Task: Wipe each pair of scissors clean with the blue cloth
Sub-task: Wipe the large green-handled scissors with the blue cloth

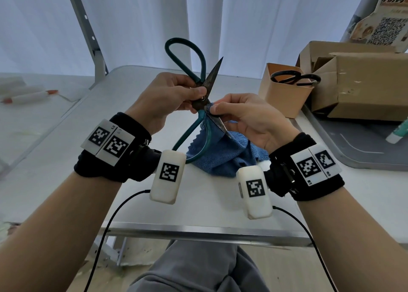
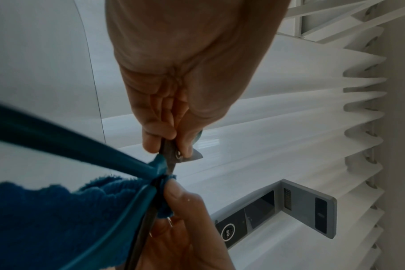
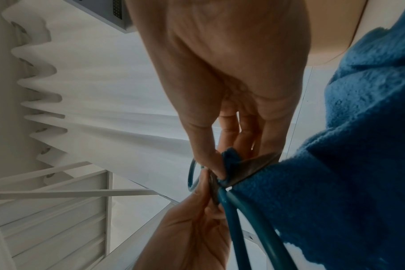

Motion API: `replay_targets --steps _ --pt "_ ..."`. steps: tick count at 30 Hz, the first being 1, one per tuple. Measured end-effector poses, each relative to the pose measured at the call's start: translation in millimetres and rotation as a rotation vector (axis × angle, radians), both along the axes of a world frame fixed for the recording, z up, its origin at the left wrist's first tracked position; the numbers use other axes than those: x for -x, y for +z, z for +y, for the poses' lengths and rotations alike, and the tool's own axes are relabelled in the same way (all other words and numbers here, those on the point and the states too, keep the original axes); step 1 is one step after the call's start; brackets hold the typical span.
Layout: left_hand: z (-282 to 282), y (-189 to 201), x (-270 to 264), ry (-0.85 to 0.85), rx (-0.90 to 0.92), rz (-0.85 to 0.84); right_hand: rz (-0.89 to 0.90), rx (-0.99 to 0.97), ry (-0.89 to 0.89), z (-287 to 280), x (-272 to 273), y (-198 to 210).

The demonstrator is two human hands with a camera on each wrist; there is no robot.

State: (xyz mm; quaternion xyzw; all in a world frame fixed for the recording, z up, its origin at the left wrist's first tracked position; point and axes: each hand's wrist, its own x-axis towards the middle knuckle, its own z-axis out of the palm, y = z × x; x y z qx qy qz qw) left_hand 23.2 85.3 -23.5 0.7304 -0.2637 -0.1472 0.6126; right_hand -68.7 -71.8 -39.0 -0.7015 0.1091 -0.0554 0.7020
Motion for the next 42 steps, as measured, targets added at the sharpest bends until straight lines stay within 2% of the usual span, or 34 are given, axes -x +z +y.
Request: replay_targets --steps 8,15,22,24,28,32,34,36,38,42 --pt "4 -5 -4 0.039 0.015 -0.001 0.034 0.003 -0.005 -6 7 -10" --pt "1 -4 -1 0.028 -0.012 -0.036 -0.11 -0.096 -0.105 4 -2 -12" --pt "10 0 -8 0.075 -0.01 -0.029 -0.022 0.011 -0.014 -2 3 -10" --pt "14 0 -9 0.084 -0.022 -0.036 -0.029 0.024 -0.087 -6 3 -9" --pt "21 4 -12 0.108 -0.037 -0.051 -0.146 -0.112 -0.305 -16 -6 -12" --pt "24 7 -14 0.127 -0.056 -0.053 -0.201 -0.218 -0.347 -19 -11 -15" --pt "25 9 -15 0.14 -0.061 -0.054 -0.148 -0.129 -0.289 -20 -11 -15" --pt "26 11 -16 0.151 -0.062 -0.054 -0.052 0.113 -0.228 -21 -9 -15" --pt "28 13 -16 0.157 -0.062 -0.052 -0.014 0.273 -0.18 -20 -7 -15" --pt "31 16 -16 0.164 -0.076 -0.046 -0.023 0.305 -0.079 -16 -9 -14"
